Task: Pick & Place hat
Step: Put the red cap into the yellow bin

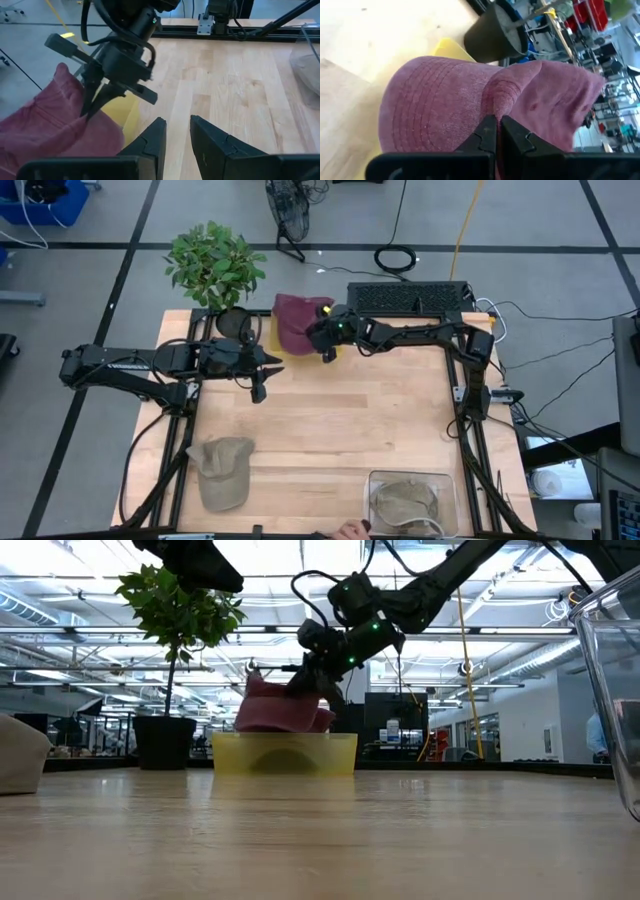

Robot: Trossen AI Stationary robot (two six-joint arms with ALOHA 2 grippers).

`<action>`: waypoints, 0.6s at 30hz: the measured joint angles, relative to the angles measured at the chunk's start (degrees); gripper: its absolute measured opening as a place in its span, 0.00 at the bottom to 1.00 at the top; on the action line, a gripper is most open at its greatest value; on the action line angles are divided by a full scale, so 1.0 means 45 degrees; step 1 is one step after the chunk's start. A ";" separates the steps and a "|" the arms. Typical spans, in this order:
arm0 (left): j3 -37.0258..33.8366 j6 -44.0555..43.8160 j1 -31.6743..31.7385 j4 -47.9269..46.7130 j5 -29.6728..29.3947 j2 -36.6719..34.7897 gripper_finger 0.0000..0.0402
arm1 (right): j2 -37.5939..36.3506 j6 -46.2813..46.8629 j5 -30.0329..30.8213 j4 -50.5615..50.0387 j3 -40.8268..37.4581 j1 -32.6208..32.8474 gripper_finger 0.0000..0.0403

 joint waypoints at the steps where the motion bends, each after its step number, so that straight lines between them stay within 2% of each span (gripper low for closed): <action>1: 0.0000 0.0000 0.0000 0.0000 0.0001 -0.0002 0.23 | 0.0000 -0.0098 0.0005 -0.0071 0.0000 0.0043 0.01; 18: 0.0000 -0.0005 0.0000 -0.0337 -0.0004 0.0002 0.23 | -0.0010 0.1400 0.0000 -0.0466 0.0010 0.0114 0.01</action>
